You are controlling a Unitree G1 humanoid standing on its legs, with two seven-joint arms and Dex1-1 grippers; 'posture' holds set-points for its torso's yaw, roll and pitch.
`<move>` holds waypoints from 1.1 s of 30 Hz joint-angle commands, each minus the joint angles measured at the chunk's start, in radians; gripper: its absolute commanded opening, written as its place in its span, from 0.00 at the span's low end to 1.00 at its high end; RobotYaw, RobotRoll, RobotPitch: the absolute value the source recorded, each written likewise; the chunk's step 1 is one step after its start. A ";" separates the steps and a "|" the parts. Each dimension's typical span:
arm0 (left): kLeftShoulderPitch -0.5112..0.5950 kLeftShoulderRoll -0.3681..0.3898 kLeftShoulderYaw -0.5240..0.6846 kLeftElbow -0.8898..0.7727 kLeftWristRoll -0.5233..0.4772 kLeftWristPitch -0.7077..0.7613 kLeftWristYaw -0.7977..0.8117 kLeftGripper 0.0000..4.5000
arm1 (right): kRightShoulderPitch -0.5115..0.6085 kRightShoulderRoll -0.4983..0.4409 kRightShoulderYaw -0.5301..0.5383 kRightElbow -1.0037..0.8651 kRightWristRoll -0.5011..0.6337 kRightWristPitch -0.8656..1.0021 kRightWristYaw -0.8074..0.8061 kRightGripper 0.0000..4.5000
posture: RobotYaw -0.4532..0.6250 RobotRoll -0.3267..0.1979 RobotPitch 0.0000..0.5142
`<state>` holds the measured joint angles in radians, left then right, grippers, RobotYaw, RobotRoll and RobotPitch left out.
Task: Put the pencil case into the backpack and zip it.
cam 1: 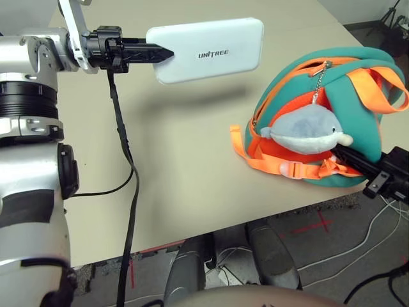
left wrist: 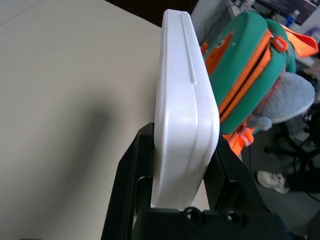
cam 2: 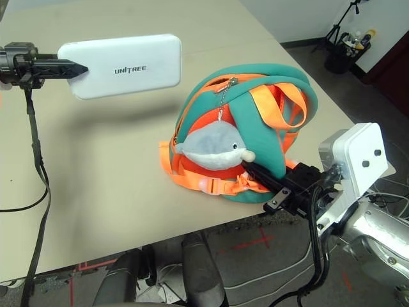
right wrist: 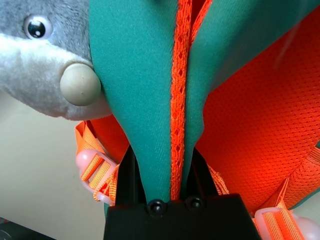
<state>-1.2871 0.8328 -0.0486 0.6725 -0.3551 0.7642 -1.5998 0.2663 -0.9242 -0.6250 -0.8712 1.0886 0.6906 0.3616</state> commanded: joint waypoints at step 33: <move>0.090 0.183 -0.067 -0.302 -0.241 0.014 -0.015 0.32 | -0.079 0.079 0.132 0.194 -0.248 -0.055 0.167 0.11 | 0.24 0.62 0.33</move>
<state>-1.1761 1.0104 -0.1108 0.3670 -0.5897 0.7939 -1.6051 0.1733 -0.8510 -0.4957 -0.6889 0.8571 0.6257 0.5246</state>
